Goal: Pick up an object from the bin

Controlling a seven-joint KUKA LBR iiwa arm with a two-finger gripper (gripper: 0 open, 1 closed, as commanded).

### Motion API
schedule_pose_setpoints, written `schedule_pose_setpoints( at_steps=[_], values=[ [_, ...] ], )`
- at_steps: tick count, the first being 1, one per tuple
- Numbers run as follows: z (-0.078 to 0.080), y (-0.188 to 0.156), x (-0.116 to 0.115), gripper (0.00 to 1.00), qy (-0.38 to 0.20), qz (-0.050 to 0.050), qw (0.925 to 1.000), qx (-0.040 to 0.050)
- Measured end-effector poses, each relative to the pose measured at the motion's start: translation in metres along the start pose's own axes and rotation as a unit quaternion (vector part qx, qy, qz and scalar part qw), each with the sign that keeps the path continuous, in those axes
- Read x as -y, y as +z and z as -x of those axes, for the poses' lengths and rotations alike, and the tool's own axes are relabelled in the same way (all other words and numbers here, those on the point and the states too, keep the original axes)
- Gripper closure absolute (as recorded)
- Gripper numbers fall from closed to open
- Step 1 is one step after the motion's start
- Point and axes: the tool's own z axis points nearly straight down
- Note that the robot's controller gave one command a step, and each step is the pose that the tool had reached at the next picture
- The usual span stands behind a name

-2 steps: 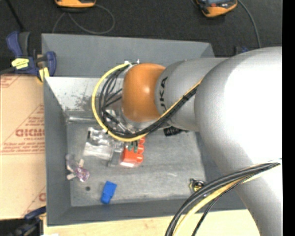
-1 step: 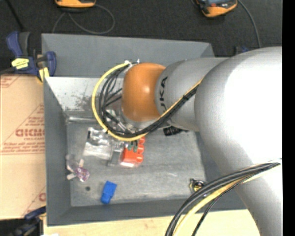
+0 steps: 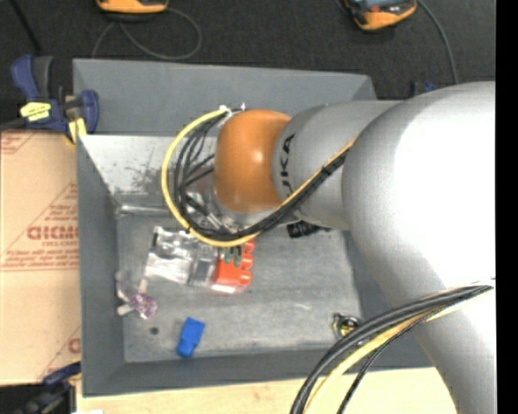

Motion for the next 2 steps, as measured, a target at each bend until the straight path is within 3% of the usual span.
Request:
schedule_pose_setpoints(
  at_steps=[1,2],
  values=[
    [0.0029,-0.0797,-0.0017,1.0,-0.002,-0.003,1.0,0.0004],
    [0.004,-0.0865,-0.0016,1.0,-0.002,-0.005,1.0,-0.0014]
  ],
)
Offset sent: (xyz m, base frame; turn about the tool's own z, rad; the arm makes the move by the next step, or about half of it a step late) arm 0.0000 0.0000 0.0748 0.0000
